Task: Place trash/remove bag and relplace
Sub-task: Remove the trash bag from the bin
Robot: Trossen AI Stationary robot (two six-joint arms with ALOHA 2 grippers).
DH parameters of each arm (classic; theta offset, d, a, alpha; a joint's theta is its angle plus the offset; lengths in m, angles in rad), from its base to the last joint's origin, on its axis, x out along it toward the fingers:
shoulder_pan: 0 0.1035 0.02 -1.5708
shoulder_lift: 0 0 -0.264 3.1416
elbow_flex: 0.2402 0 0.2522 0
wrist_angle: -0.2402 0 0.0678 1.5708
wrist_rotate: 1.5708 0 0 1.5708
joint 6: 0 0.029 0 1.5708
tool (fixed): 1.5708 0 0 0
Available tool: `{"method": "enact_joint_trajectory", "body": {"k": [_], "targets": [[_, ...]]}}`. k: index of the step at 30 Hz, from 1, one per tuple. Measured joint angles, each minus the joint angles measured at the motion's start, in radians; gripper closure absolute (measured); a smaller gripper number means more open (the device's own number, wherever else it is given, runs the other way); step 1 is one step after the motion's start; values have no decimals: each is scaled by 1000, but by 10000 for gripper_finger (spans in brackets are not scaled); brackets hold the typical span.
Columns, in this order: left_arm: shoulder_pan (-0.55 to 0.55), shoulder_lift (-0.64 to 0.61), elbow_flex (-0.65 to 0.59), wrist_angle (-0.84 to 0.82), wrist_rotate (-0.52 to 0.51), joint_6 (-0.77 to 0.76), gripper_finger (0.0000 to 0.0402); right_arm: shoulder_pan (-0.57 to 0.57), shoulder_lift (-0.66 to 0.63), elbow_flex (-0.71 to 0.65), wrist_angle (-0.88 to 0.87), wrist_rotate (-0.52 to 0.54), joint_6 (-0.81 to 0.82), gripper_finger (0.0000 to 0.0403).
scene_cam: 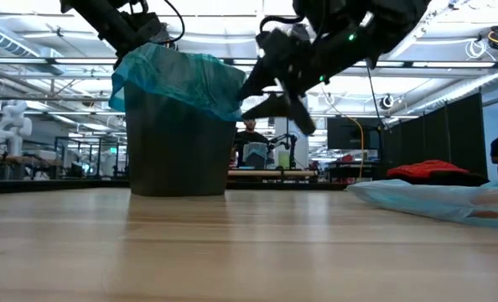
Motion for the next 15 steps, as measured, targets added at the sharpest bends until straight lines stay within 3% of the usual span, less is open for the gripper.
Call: {"method": "enact_joint_trajectory", "body": {"k": [4, 8, 11, 15], "targets": [[0, 0, 0, -6, 0, 5, 402, 0, 67, 2, 152, 4, -101, 210], [0, 0, 0, -6, 0, 14, 402, -8, 109, 61, 116, 46, -114, 229], [0, 0, 0, -6, 0, 26, 402, -25, 132, 105, 10, 56, -91, 274], [0, 0, 0, -6, 0, 28, 402, -26, 141, 127, -36, 90, -88, 373]]}}
